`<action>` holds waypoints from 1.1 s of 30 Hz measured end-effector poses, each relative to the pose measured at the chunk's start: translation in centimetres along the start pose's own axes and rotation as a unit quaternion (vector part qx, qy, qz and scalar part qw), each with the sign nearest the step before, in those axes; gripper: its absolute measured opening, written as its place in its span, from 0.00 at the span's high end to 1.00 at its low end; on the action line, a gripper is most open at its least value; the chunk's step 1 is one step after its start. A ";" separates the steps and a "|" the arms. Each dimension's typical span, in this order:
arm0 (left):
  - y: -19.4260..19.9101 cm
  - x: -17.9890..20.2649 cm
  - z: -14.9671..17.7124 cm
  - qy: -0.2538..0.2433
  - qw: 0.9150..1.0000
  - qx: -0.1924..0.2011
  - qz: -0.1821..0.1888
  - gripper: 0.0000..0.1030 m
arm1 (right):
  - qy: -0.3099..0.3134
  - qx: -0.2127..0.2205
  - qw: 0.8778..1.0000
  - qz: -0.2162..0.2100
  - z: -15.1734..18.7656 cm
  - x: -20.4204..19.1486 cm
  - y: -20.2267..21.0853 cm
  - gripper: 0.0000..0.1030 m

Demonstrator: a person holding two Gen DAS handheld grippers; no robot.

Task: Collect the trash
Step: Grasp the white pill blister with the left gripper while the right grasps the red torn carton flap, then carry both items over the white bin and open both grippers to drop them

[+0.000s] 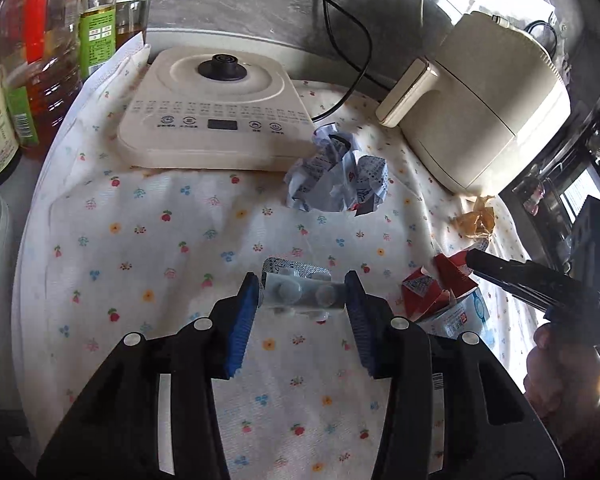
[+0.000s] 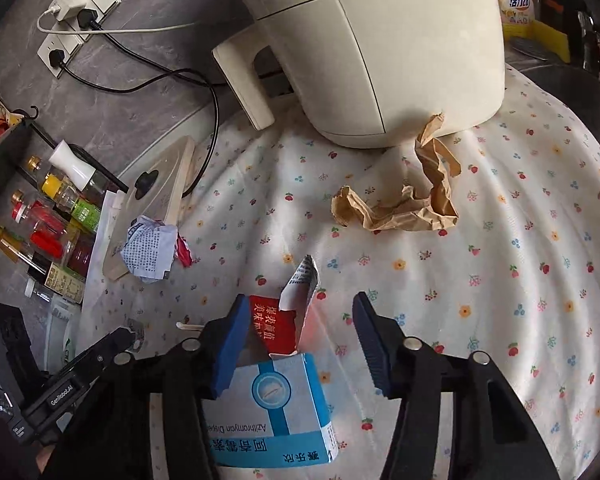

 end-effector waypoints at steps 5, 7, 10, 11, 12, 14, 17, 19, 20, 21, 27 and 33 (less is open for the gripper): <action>1.4 -0.6 0.7 0.008 1.000 0.007 -0.008 0.57 | 0.010 0.018 1.000 0.005 0.1 -0.1 1.3 0.91; 1.8 -0.1 0.8 0.008 1.000 0.012 -0.006 0.57 | 0.006 0.026 1.000 0.011 0.5 0.5 2.6 0.91; 2.6 1.4 0.9 0.000 1.000 0.022 0.004 0.57 | -0.007 0.044 0.999 0.017 1.4 2.0 5.4 0.92; 2.8 2.1 0.9 -0.004 1.000 0.025 0.008 0.57 | -0.010 0.049 0.998 0.022 1.8 2.5 6.4 0.92; 3.0 2.8 1.0 -0.008 1.000 0.027 0.013 0.57 | -0.013 0.054 0.998 0.026 2.3 3.0 7.3 0.92; 3.3 4.5 1.3 -0.018 0.999 0.031 0.025 0.57 | -0.023 0.061 0.997 0.036 3.4 4.4 9.3 0.92; 3.7 7.4 2.0 -0.035 0.998 0.029 0.044 0.57 | -0.042 0.071 0.995 0.051 5.4 6.7 12.4 0.92; 4.0 9.6 2.7 -0.049 0.997 0.027 0.058 0.57 | -0.055 0.078 0.994 0.061 6.8 8.2 14.5 0.92; 4.0 10.8 3.1 -0.057 0.996 0.024 0.066 0.57 | -0.062 0.082 0.993 0.066 7.6 9.0 15.6 0.92; 4.0 11.9 3.5 -0.065 0.995 0.022 0.073 0.57 | -0.069 0.086 0.991 0.071 8.3 9.8 16.6 0.92; 4.2 19.2 6.6 -0.116 0.987 0.000 0.114 0.57 | -0.113 0.113 0.982 0.101 12.6 14.6 23.3 0.91; 4.6 27.2 10.3 -0.177 0.971 -0.023 0.159 0.57 | -0.156 0.145 0.968 0.136 17.6 18.7 29.6 0.91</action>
Point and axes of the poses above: each gripper's, at about its wrist camera, not at the fingertips, and y roughly against the way its jaws point, x to its right, z to its underside, the point moved 4 cm from there along -y, roughly the way its jaws point, and after that the axes turned 9 degrees about -z, right-handed, at the moved point
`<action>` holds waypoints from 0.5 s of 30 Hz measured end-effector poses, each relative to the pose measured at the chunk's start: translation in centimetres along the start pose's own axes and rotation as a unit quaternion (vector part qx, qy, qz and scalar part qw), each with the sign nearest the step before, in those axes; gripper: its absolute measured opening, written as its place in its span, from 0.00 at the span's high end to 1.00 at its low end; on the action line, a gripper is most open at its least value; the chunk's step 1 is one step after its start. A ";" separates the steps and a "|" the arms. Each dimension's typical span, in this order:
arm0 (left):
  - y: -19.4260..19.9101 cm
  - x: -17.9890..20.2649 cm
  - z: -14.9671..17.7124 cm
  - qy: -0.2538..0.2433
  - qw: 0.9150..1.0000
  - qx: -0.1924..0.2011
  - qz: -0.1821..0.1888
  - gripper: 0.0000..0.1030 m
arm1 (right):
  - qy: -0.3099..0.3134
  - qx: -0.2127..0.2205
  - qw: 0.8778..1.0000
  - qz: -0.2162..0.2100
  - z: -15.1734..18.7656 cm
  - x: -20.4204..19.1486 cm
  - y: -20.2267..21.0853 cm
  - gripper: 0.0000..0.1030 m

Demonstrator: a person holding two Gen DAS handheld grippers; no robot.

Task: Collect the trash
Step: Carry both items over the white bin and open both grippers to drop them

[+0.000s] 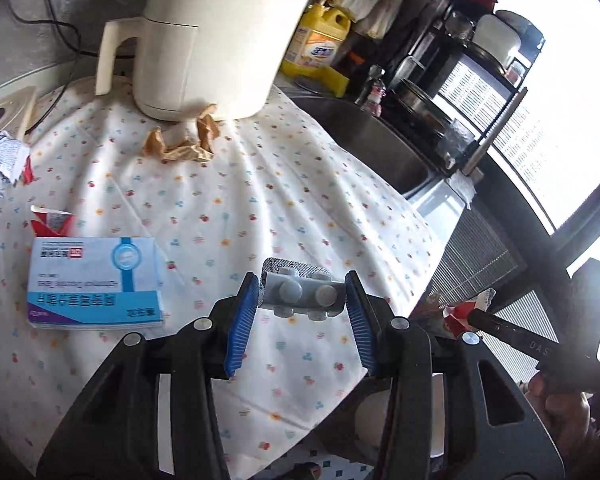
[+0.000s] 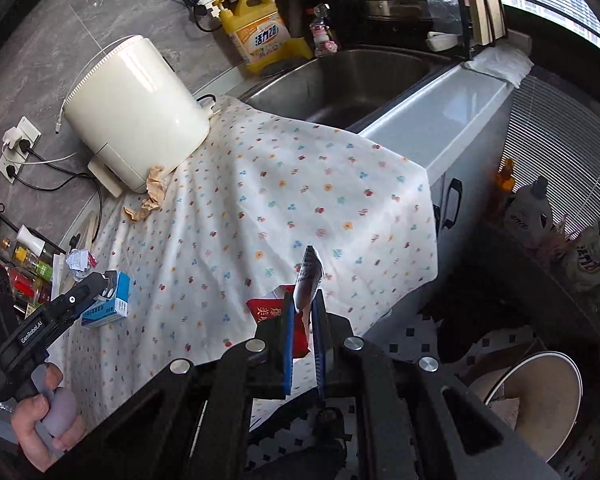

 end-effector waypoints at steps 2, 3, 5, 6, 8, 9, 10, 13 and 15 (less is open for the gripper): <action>-0.6 2.7 0.6 -0.019 1.000 -0.008 0.018 0.57 | -0.018 0.011 1.000 0.014 0.7 2.3 1.9 0.91; -0.9 4.2 0.8 -0.029 0.999 -0.012 0.027 0.57 | -0.026 0.017 0.999 0.022 1.0 3.5 2.9 0.91; -1.6 7.3 1.4 -0.049 0.998 -0.021 0.044 0.57 | -0.046 0.029 0.998 0.038 1.8 6.0 5.1 0.91; -1.9 8.8 1.8 -0.060 0.997 -0.025 0.053 0.57 | -0.057 0.035 0.997 0.046 2.3 7.3 6.1 0.91; -2.5 11.8 2.8 -0.081 0.994 -0.036 0.070 0.57 | -0.079 0.046 0.994 0.062 3.4 10.1 8.2 0.91; -2.8 13.4 3.4 -0.091 0.992 -0.041 0.078 0.57 | -0.091 0.051 0.992 0.070 4.0 11.4 9.3 0.90; -3.0 14.9 3.9 -0.102 0.990 -0.046 0.086 0.57 | -0.102 0.057 0.990 0.078 4.6 12.7 10.3 0.90; -3.3 19.0 5.7 -0.131 0.984 -0.058 0.110 0.57 | -0.134 0.069 0.984 0.100 6.6 16.2 13.1 0.90; -3.5 21.5 6.9 -0.147 0.979 -0.066 0.123 0.57 | -0.153 0.076 0.979 0.112 7.8 18.1 14.8 0.86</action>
Point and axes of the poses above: each gripper's, at about its wrist camera, not at the fingertips, and y roughly against the way its jaws point, x to its right, z to its underside, the point moved 4 cm from there along -y, roughly the way its jaws point, and after that the axes turned 9 degrees about -z, right-handed, at the moved point
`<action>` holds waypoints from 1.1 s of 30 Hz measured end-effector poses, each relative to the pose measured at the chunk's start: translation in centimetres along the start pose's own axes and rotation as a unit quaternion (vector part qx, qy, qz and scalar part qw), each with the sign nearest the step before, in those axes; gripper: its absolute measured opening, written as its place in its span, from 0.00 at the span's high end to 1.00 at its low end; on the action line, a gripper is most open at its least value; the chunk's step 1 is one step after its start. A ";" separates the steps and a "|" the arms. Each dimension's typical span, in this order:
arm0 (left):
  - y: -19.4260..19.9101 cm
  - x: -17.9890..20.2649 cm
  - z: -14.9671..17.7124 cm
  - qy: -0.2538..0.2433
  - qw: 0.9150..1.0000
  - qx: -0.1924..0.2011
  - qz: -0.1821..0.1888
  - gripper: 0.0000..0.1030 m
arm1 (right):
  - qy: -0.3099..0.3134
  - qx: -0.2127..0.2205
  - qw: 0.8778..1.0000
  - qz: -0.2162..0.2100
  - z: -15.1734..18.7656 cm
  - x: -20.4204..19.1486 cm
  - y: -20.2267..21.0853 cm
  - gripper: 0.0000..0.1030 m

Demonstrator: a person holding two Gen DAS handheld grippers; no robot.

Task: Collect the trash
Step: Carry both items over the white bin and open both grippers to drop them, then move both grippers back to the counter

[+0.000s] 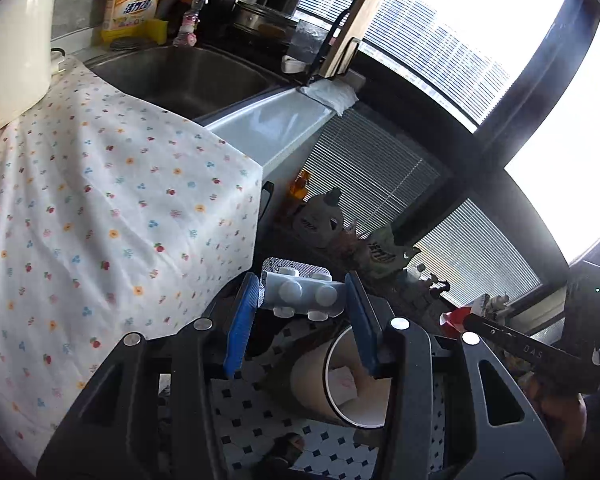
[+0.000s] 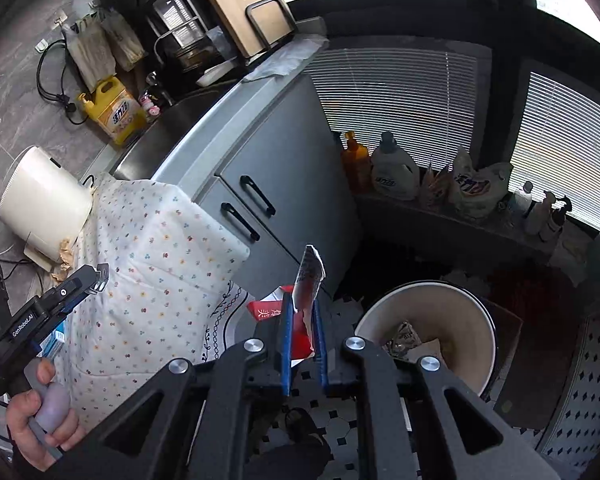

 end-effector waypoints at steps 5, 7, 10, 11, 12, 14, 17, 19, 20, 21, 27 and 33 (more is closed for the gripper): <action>-2.1 5.2 1.3 -0.028 0.999 -0.022 0.023 0.57 | -0.048 0.025 0.998 0.012 0.8 5.4 3.0 0.41; -2.8 7.1 1.9 -0.039 0.998 -0.030 0.030 0.57 | -0.057 0.027 0.998 0.018 1.1 7.2 3.8 0.40; -3.6 9.3 2.8 -0.052 0.997 -0.041 0.037 0.57 | -0.072 0.029 0.997 0.025 1.6 9.5 4.7 0.40; -4.0 10.0 3.1 -0.055 0.997 -0.045 0.039 0.57 | -0.074 0.030 0.996 0.028 1.8 10.2 5.1 0.39; -4.3 10.6 3.4 -0.058 0.996 -0.049 0.041 0.56 | -0.076 0.031 0.996 0.031 2.1 10.8 5.4 0.38; -5.1 11.8 4.0 -0.062 0.995 -0.057 0.045 0.56 | -0.081 0.032 0.996 0.035 2.5 12.0 6.1 0.37; -6.5 13.7 4.8 -0.069 0.994 -0.070 0.052 0.56 | -0.088 0.034 0.995 0.044 3.2 13.8 7.3 0.37; -7.3 15.1 5.5 -0.077 0.992 -0.080 0.057 0.56 | -0.095 0.037 0.993 0.051 3.7 15.1 8.1 0.36; -7.7 15.8 5.8 -0.082 0.991 -0.084 0.060 0.56 | -0.101 0.039 0.993 0.054 3.9 15.8 8.5 0.36; -8.0 16.6 6.2 -0.087 0.990 -0.088 0.064 0.56 | -0.107 0.041 0.992 0.056 4.1 16.5 8.9 0.36; -10.0 20.4 7.9 -0.109 0.982 -0.118 0.096 0.46 | -0.121 0.049 0.989 0.072 4.9 19.0 10.8 0.34; -9.5 20.8 8.0 -0.099 0.983 -0.112 0.110 0.20 | -0.117 0.044 0.990 0.071 4.9 19.1 10.5 0.32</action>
Point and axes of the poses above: each gripper's, at about its wrist camera, not at the fingertips, and y roughly against the way its jaws point, x to its right, z to its underside, the point moved 4 cm from there along -y, roughly the way its jaws point, and after that the axes turned 9 degrees about -z, right-handed, at the moved point
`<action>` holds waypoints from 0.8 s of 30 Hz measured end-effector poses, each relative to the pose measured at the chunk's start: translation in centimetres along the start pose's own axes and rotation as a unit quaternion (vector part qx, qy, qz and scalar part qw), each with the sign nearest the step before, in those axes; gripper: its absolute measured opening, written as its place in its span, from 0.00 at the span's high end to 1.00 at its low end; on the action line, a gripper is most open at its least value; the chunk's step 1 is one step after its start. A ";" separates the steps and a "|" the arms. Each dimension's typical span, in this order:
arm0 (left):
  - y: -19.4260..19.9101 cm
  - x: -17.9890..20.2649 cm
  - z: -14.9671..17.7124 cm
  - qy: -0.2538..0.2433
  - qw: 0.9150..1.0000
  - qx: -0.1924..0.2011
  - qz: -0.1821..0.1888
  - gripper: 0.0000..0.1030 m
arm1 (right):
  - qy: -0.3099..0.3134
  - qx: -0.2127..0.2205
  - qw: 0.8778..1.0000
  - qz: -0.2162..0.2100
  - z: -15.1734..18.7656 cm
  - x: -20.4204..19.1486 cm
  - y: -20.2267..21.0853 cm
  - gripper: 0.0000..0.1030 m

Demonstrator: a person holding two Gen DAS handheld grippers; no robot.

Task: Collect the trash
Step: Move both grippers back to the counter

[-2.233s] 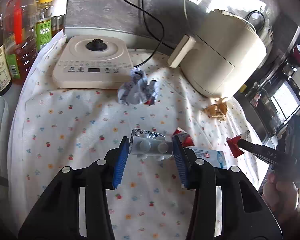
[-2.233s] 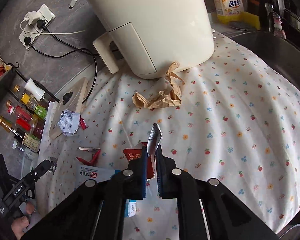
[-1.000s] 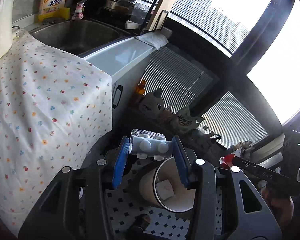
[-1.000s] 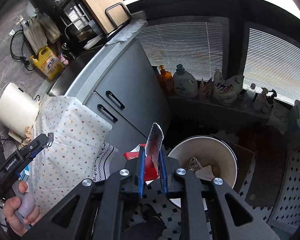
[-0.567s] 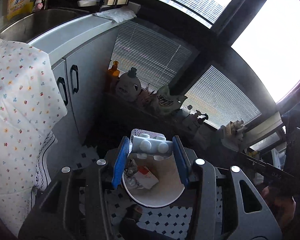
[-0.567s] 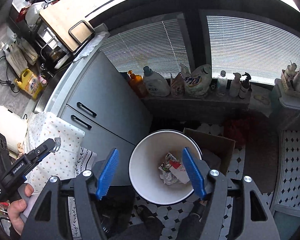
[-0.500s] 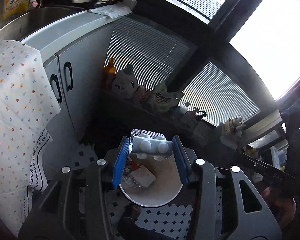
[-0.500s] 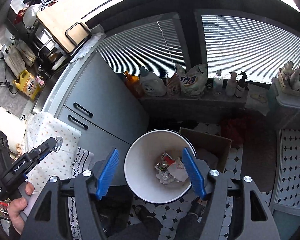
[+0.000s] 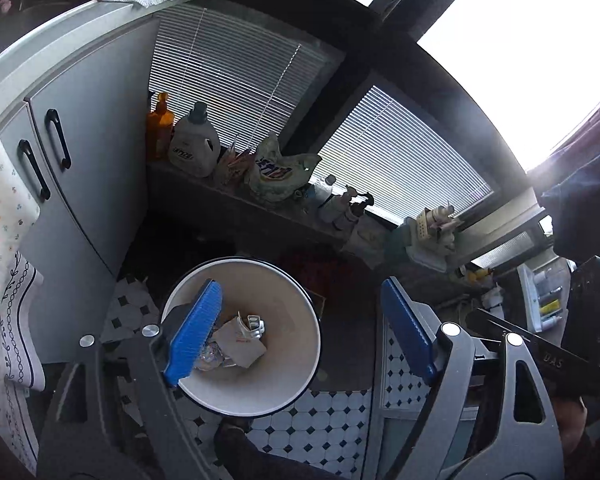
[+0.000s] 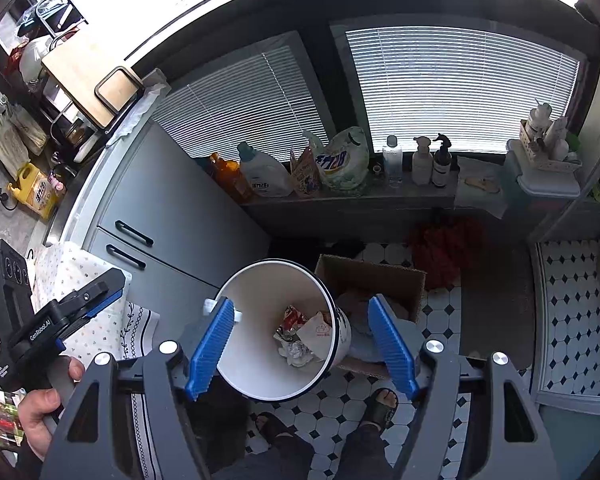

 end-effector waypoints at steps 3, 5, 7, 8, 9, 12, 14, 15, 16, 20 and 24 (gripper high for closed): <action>1.1 -1.5 -0.3 0.017 1.000 0.011 -0.011 0.15 | 0.012 -0.004 1.000 -0.008 -0.1 -1.3 -0.6 0.29; 2.3 -3.0 -0.5 0.025 0.999 0.022 -0.026 0.13 | 0.024 -0.004 1.000 -0.010 -0.3 -2.7 -1.2 0.23; 3.7 -4.7 -0.7 0.038 0.998 0.032 -0.041 0.10 | 0.039 -0.002 0.999 -0.014 -0.6 -4.5 -1.7 0.15; 4.5 -5.7 -0.8 0.046 0.997 0.038 -0.048 0.10 | 0.047 -0.002 0.999 -0.020 -0.8 -5.5 -2.0 0.14; 5.3 -6.7 -0.7 0.054 0.996 0.044 -0.057 0.09 | 0.056 -0.004 0.998 -0.027 -0.9 -6.5 -2.3 0.12; 7.9 -9.9 -0.5 0.080 0.992 0.063 -0.079 0.07 | 0.081 -0.007 0.996 -0.045 -1.1 -10.0 -3.3 0.08; 9.7 -12.0 -0.2 0.096 0.988 0.076 -0.095 0.06 | 0.097 -0.012 0.994 -0.058 -1.1 -12.3 -4.1 0.08; 10.7 -13.1 0.0 0.105 0.986 0.082 -0.103 0.06 | 0.104 -0.015 0.992 -0.064 -1.0 -13.6 -4.5 0.08; 11.5 -14.1 0.2 0.114 0.983 0.088 -0.110 0.06 | 0.112 -0.018 0.991 -0.071 -0.9 -14.8 -4.9 0.08; 15.2 -18.1 1.2 0.151 0.973 0.113 -0.136 0.06 | 0.145 -0.032 0.984 -0.101 -0.1 -20.1 -6.3 0.08; 18.8 -22.1 2.6 0.190 0.959 0.139 -0.158 0.06 | 0.185 -0.046 0.973 -0.128 0.9 -25.4 -7.4 0.08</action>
Point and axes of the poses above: each gripper's, at about its wrist camera, not at the fingertips, and y roughly against the way its jaws point, x to its right, z to its underside, the point moved 4 cm from there along -y, roughly the way its jaws point, and after that the axes turned 9 degrees about -z, right-handed, at the moved point
